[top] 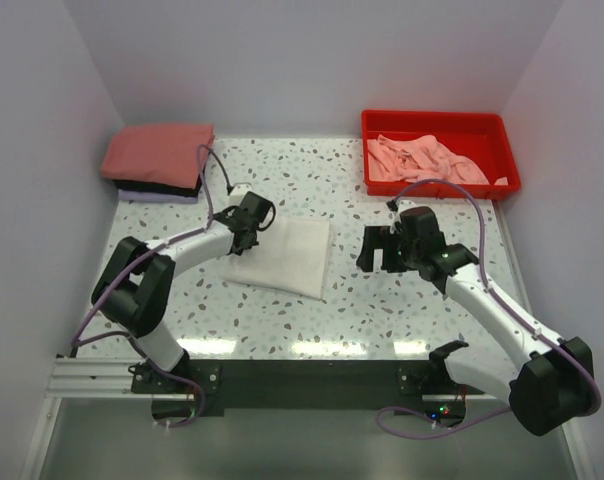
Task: Fold and stack the t-shirts
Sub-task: Neatly place the folded tshirt to the corner
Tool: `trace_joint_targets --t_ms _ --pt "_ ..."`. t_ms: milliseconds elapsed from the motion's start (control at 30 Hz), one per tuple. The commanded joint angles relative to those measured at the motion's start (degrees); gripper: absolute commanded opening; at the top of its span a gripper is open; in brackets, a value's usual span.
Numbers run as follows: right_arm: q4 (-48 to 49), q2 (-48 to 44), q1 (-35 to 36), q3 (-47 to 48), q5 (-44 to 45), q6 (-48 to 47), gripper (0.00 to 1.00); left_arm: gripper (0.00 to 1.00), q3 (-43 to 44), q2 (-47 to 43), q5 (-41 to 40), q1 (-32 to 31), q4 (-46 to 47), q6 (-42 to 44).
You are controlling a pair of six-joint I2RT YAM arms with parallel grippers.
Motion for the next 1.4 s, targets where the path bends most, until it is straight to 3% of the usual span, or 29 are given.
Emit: trace_joint_targets --t_ms 0,267,400,567,867,1167,1367 --pt "0.5 -1.7 -0.5 -0.4 2.3 -3.1 0.99 0.0 7.0 0.1 -11.3 0.5 -0.7 6.5" --pt "2.6 -2.1 -2.1 -1.5 1.7 -3.5 0.99 0.0 15.0 1.9 -18.2 4.2 4.5 18.1" --pt "3.2 -2.0 -2.3 -1.7 1.4 -3.7 0.99 0.0 15.9 2.8 -19.7 5.6 15.8 30.8" --pt "3.5 -1.9 -2.5 -1.9 1.8 -4.1 0.99 0.0 22.2 6.5 -19.7 9.1 20.6 40.6" --pt "3.7 -0.9 -2.9 -1.5 2.6 -4.7 0.99 0.0 25.6 10.6 -18.2 13.4 39.2 62.4" --pt "3.2 0.7 -2.9 -0.8 3.9 -5.1 0.99 0.0 33.5 15.6 -12.1 17.2 42.7 70.4" --pt "2.9 2.4 -3.0 -0.4 4.6 -5.1 0.99 0.0 40.2 17.4 -8.7 19.2 40.8 69.9"
